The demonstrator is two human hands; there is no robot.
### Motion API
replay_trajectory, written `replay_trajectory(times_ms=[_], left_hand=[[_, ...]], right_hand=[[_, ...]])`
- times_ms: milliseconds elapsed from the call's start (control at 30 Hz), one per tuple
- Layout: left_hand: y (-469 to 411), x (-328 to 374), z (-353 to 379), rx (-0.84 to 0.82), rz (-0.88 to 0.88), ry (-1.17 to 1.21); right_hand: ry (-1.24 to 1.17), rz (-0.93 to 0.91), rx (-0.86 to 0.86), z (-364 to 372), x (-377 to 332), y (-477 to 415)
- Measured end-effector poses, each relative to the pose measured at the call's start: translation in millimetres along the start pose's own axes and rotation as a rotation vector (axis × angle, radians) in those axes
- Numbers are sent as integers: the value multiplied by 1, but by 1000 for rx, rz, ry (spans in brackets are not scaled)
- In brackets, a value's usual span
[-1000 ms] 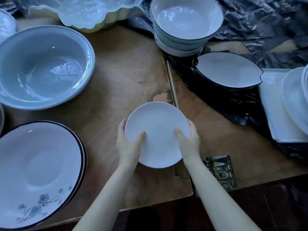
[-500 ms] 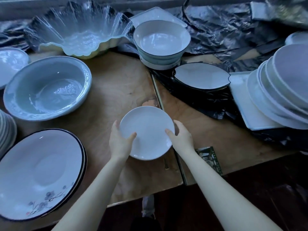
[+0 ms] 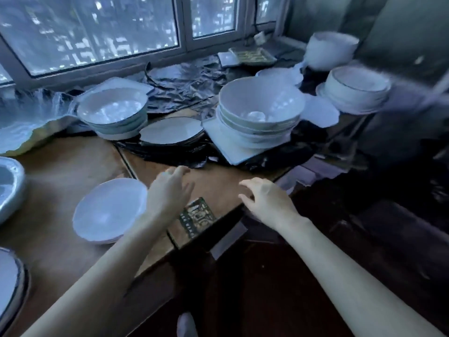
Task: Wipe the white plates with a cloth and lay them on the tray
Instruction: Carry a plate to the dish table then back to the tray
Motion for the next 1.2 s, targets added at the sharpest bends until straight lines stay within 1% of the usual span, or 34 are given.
replay_trajectory(times_ms=[33, 100, 233, 333, 400, 467, 533, 667, 733, 867, 967, 1067, 1200], left_hand=[[1, 40, 19, -43, 78, -21], [11, 123, 60, -139, 248, -38], [63, 290, 143, -293, 614, -61], [124, 409, 193, -359, 807, 19], [179, 488, 224, -421, 971, 64], [249, 565, 251, -504, 1145, 114], [328, 635, 271, -579, 1310, 182], [511, 742, 294, -734, 1641, 311], [606, 778, 299, -817, 1782, 352], [783, 830, 298, -942, 2045, 431], [903, 856, 287, -1070, 2174, 494], [1015, 862, 264, -1163, 2300, 543], [1145, 850, 228, -1214, 2467, 577]], right_hand=[[36, -4, 44, -11, 25, 21], [100, 76, 94, -30, 91, 67], [234, 323, 139, -79, 218, 203], [293, 573, 147, -112, 301, 327], [320, 765, 149, -127, 341, 421], [329, 970, 153, -137, 369, 524], [334, 1174, 159, -143, 381, 628], [300, 1572, 195, -141, 364, 827], [282, 1754, 184, -135, 343, 914], [297, 2046, 139, -125, 293, 1056], [320, 2240, 126, -122, 252, 1142], [332, 2415, 116, -117, 205, 1215], [330, 2601, 87, -107, 143, 1296]])
Point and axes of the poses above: each hand's wrist, its own y-axis away from the middle knuckle, its own z-axis out of the palm, x = y × z, the point moved 8 cm from there along -y, towards the middle knuckle, and after that the axes turned 10 degrees about y, right-handed, at the moved point
